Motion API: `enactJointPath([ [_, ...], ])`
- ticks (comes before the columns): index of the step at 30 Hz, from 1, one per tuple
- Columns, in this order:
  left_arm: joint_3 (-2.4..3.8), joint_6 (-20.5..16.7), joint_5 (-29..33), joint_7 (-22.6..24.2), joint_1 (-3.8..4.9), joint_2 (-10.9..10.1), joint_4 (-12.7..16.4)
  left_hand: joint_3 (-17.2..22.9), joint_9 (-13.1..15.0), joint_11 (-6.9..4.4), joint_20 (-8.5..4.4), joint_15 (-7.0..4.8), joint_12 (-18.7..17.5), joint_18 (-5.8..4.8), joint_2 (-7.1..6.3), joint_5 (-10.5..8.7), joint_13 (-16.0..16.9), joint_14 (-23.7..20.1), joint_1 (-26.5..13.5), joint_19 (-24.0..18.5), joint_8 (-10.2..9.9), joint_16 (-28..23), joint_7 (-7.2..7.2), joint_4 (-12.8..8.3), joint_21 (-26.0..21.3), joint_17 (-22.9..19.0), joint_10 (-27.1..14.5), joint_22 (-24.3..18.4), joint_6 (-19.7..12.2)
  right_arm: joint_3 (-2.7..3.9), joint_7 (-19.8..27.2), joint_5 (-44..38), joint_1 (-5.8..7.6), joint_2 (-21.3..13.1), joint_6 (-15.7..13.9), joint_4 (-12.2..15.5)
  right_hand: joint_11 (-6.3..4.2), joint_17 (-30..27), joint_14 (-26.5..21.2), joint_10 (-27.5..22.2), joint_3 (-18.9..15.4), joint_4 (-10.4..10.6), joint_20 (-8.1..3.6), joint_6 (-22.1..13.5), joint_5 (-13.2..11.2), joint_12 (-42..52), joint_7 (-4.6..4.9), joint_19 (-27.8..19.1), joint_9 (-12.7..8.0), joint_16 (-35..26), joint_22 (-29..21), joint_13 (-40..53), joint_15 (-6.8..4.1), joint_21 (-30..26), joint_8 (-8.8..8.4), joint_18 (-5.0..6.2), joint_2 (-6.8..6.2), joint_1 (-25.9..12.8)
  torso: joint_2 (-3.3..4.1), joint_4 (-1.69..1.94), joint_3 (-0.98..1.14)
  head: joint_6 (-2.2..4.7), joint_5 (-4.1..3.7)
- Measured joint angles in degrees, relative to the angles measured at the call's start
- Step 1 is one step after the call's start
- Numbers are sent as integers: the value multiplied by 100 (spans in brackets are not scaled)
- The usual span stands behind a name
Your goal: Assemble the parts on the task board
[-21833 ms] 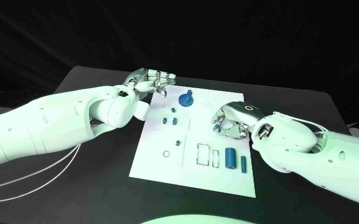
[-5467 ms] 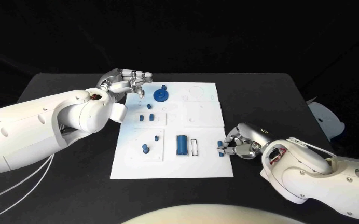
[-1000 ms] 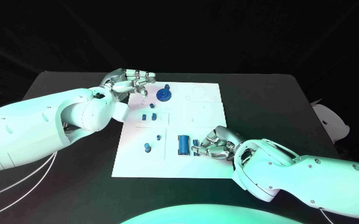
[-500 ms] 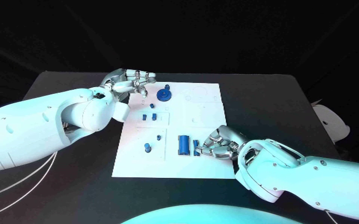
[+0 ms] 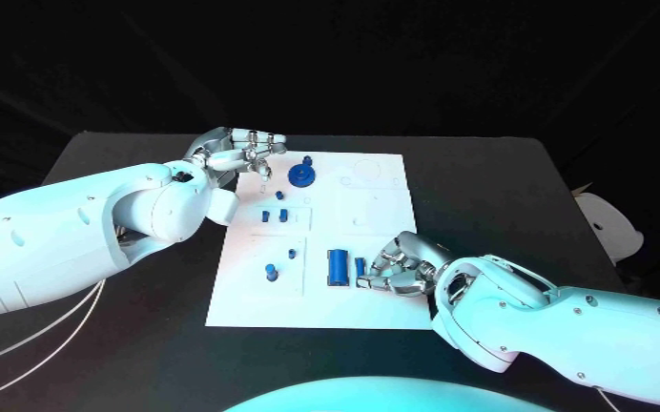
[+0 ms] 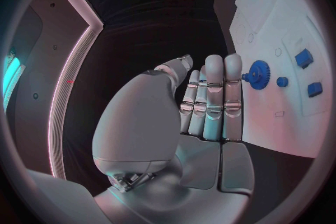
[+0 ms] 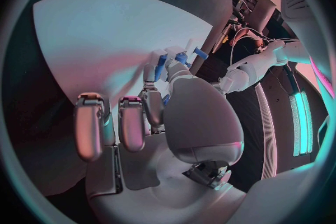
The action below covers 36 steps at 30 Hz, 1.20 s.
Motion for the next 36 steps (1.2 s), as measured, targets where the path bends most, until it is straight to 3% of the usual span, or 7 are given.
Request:
enactJointPath([
  [10, 0, 0, 0, -4, 0, -3, 2, 0, 0, 0, 0, 0, 0, 0, 0, 0, 0, 0, 0, 0, 0, 0, 0, 0, 0, 0, 0, 0, 0, 3, -8, -87, 3, 71, 83, -116, 0, 0, 0, 0, -23, -23, 0, 19, -57, 6, 8, 0, -6, 0, -1, 9, 0, 0, 2, 0, 37, 99, 1, 1, 0, -14, -5],
  [17, -2, 1, 0, -4, -1, -7, 1, 0, 1, 0, 0, 0, 0, 0, 0, 0, 0, 0, 0, 0, 0, 0, 0, 0, 0, 0, 0, 0, 0, 25, 52, -118, 9, -80, 41, 27, 0, -1, 0, 0, -207, 146, 0, 26, -49, -2, 16, 0, -20, 0, -1, -7, 0, -32, -18, 0, -2, 7, -5, -3, 0, 10, 2],
  [20, -11, 1, 3, -4, -3, -6, -3, 0, 0, 0, 0, 0, 21, 0, 0, 0, 0, 0, 0, 0, 0, 0, 0, 0, -24, -5, 0, -5, 0, 36, 196, -73, 75, -167, -27, 62, 78, -1, 0, -92, -302, 217, 0, -63, 6, -214, 97, 0, -54, -96, 1, -18, 0, -244, -107, 0, -29, -33, -11, -6, 1, 30, 2],
  [23, -19, 0, 18, -3, -7, 1, -13, -16, -5, 0, 0, 0, 22, 0, 0, 0, 0, 0, 0, 0, 0, 0, 0, 16, -50, -5, 0, -22, 0, 42, 521, 115, 188, -231, -107, 6, 156, -79, 10, -365, -375, 216, 44, -276, 48, -717, 193, -46, -121, -361, 4, -343, 74, -804, -261, 104, 13, 9, -25, -12, -2, 70, -10],
  [29, -37, 7, 168, 31, -39, 96, -123, -57, -12, 0, 7, 10, 55, 0, 31, 0, 0, -53, -31, -7, 6, 0, 0, 58, -172, -27, 0, -116, 0, 49, 1867, 1246, 501, -241, -221, -584, 276, -1336, -105, -1317, -361, 62, 176, -515, 10, -2463, 346, -789, -225, -1343, 3, -1592, 214, -2597, -478, 417, 200, 548, -99, -30, -34, 176, -55],
  [32, -41, 14, 289, 79, -70, 200, -241, -176, -27, -21, 29, 25, 130, 99, 34, 0, 0, -238, -96, -264, 22, -26, -15, 95, -486, -77, -21, -352, -15, 48, 2617, 2061, 664, -163, -212, -1012, 412, -3106, -811, -1948, -252, -47, 278, -737, -250, -3582, 481, -1813, -327, -2940, -339, -2466, 329, -4818, -641, 774, 287, 880, -156, -31, -58, 251, -80],
  [36, -41, 14, 468, 168, -114, 355, -449, -387, -55, 42, 128, 115, 218, 100, 21, 0, 0, -852, -115, -795, 48, -585, 22, 164, -1029, -401, -84, -634, -65, 54, 3435, 3107, 826, 3, -142, -1586, 584, -4210, -1440, -2265, -7, -92, 470, -897, -493, -4539, 635, -2416, -585, -4491, -1011, -3476, 532, -6007, -829, 806, 312, 1259, -221, -30, -79, 412, -117],
])
